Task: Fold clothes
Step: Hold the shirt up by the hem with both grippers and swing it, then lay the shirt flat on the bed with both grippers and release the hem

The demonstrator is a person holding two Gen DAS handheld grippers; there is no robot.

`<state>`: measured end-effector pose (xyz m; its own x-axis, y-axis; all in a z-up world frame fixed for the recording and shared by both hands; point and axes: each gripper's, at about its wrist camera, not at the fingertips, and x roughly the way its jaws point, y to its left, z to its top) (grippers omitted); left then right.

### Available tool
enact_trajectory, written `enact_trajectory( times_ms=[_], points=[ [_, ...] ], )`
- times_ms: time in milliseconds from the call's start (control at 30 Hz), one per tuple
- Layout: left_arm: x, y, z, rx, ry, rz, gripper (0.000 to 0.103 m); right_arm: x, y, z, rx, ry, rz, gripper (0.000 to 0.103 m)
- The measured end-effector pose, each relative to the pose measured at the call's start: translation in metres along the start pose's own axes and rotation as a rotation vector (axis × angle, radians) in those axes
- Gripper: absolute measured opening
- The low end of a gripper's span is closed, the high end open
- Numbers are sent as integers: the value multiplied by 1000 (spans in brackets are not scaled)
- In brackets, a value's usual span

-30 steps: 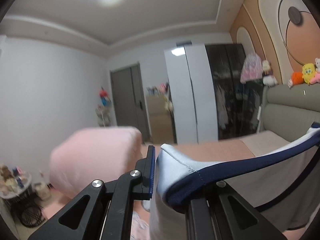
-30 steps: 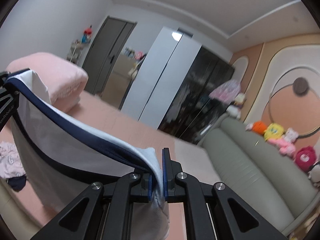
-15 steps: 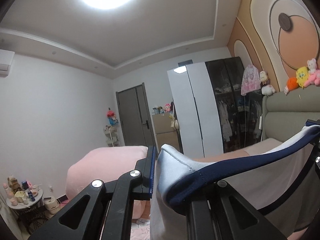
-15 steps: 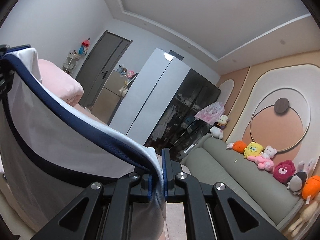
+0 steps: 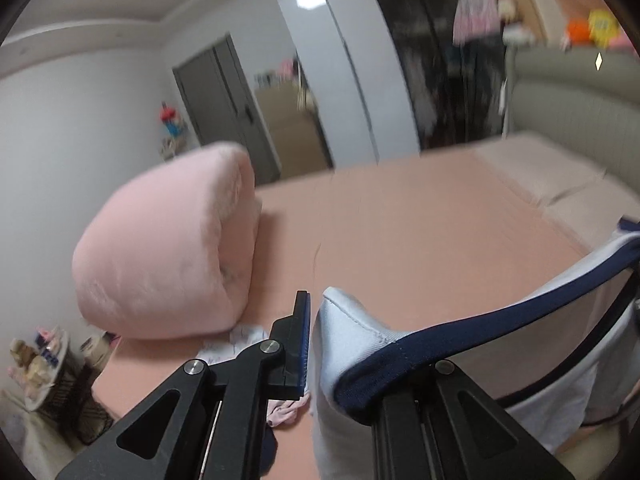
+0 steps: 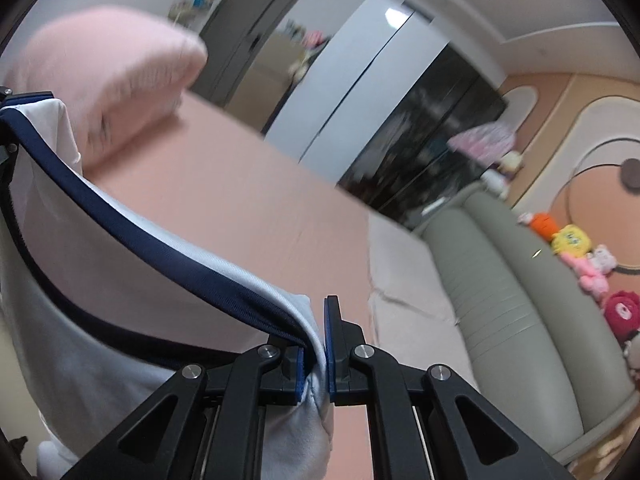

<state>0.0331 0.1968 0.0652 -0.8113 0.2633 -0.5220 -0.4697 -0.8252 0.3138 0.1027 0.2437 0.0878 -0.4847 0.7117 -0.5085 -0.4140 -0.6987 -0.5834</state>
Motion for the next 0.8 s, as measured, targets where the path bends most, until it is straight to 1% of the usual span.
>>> enact_trajectory(
  times_ms=[100,200,267,400,500,600,667,700,767,800],
  points=[
    [38,-12,8,10,38,16,8,47,10,11,-18,49,-5,4],
    [70,-18,24,15,79,7,8,95,14,30,-19,93,-8,4],
    [91,-23,40,27,90,16,8,118,15,40,-28,112,-12,4],
    [118,-32,60,43,96,45,8,157,11,65,-42,119,-68,4],
    [144,-45,72,82,122,19,8,187,11,82,-82,143,-96,4],
    [177,-57,71,115,187,-28,8,219,16,88,-92,209,-21,4],
    [203,-64,67,129,236,-41,9,242,18,87,-100,252,6,4],
    [214,-65,66,125,259,-40,10,253,19,87,-104,273,18,4],
    [234,-65,65,92,305,-23,10,273,18,90,-74,298,43,4],
    [243,-66,65,86,316,-11,10,284,18,91,-57,310,56,4]
  ],
)
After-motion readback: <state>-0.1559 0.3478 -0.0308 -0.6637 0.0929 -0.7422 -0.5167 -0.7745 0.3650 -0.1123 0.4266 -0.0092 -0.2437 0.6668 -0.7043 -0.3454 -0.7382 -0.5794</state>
